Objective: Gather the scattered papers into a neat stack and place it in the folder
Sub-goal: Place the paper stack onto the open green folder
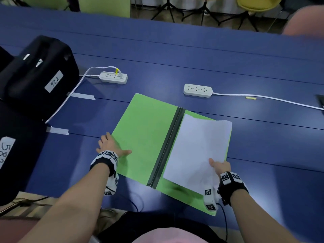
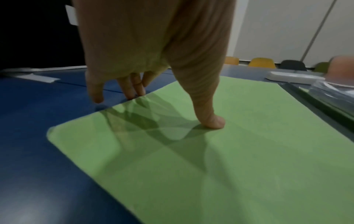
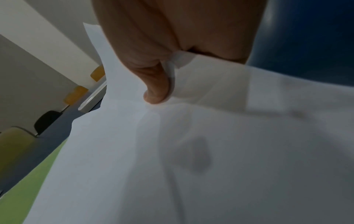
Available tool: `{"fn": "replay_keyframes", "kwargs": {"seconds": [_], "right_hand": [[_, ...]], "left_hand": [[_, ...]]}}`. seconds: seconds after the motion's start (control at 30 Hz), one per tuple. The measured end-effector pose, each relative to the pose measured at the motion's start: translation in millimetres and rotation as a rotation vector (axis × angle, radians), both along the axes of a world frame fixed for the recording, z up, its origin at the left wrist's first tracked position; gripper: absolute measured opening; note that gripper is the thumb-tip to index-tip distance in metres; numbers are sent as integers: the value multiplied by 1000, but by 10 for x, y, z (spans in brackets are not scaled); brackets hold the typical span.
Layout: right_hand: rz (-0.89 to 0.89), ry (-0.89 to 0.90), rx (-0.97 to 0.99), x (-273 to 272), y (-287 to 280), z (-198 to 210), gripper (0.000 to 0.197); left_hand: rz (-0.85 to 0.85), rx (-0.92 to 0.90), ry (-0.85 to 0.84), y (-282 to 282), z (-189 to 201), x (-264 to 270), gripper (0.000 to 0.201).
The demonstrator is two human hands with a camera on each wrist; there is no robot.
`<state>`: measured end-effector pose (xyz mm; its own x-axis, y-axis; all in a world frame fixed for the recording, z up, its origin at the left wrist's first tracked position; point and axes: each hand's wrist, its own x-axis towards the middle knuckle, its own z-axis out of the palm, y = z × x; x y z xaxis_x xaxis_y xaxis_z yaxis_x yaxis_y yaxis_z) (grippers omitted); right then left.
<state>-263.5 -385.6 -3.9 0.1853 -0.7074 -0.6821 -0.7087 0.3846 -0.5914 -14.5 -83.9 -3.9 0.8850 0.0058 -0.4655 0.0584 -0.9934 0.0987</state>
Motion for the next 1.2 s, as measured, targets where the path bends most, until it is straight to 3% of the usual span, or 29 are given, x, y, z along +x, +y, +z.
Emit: {"fn": "replay_keyframes", "kwargs": {"seconds": [0.2, 0.5, 0.67, 0.77, 0.87, 0.97, 1.07, 1.13, 1.2], "right_hand": [[41, 63, -34, 122, -31, 60, 60], [142, 103, 20, 321, -76, 180, 69], [167, 138, 52, 344, -46, 180, 73], [178, 158, 49, 347, -48, 169, 73], [179, 165, 26, 348, -43, 121, 69], [215, 170, 6, 368, -28, 93, 59], [249, 200, -39, 366, -4, 104, 42], [269, 206, -78, 361, 9, 133, 20], [258, 207, -102, 342, 1, 118, 15]], "left_hand": [[104, 118, 84, 10, -79, -75, 143], [323, 33, 160, 220, -19, -130, 133], [234, -31, 151, 220, -50, -83, 137], [127, 25, 87, 212, 12, -127, 129], [97, 24, 63, 197, 47, -166, 130], [79, 25, 75, 192, 106, -169, 119], [90, -19, 69, 173, 150, -169, 120], [96, -35, 68, 124, 169, -161, 125], [85, -12, 88, 62, 197, -147, 128]]}}
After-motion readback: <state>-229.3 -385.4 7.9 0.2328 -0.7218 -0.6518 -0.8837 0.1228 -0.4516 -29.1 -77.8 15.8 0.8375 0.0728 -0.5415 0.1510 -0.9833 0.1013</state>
